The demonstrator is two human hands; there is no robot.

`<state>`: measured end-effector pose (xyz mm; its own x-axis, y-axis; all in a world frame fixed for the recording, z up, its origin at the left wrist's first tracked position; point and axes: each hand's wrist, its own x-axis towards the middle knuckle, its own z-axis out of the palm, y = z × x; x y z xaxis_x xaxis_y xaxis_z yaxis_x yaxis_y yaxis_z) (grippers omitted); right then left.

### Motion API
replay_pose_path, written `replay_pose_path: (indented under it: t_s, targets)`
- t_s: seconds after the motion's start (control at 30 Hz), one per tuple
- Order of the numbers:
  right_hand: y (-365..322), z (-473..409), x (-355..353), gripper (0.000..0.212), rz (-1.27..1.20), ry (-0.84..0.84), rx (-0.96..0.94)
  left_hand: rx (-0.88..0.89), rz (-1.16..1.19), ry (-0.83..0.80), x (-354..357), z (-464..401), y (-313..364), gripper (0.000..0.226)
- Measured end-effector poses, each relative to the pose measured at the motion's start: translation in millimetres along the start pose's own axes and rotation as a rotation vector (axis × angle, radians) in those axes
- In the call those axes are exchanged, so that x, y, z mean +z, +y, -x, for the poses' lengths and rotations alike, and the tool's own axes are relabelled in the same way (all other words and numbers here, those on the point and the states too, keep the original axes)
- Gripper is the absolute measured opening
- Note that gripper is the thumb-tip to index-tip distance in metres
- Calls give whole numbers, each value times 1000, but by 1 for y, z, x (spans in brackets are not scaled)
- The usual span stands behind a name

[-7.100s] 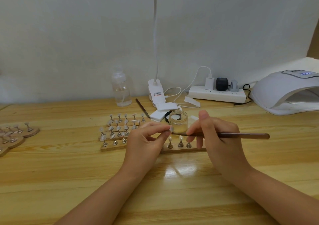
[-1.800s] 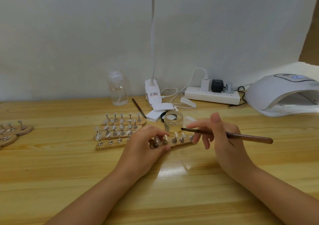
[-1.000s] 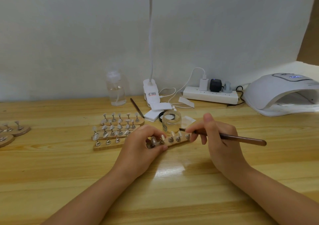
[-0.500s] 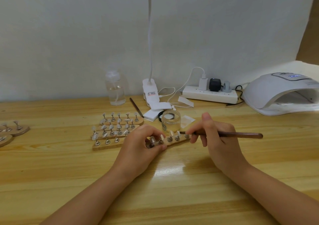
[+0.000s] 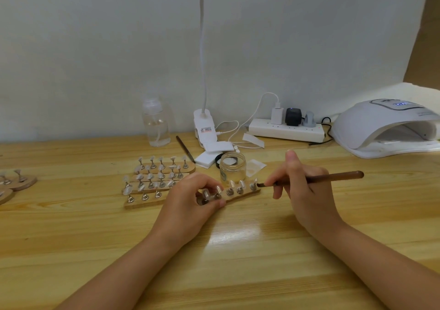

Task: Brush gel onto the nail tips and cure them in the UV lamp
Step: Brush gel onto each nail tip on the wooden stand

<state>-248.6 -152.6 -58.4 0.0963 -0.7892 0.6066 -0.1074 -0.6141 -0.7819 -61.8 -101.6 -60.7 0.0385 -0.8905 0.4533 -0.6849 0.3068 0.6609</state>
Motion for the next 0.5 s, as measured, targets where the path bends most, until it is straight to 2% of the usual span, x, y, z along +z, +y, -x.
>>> replay_pose_path:
  t_s: [0.17,0.33,0.5]
  targets:
    - [-1,-1,0,52,-2,10,-17,-11,-6,-4,0,0,0,29]
    - [-7,2,4,54,-63,-21,-46,-11,-7,-2,0,0,1,30]
    - [-13,9,16,43,-22,-241,-150,-1,-34,7,1,0,2,34]
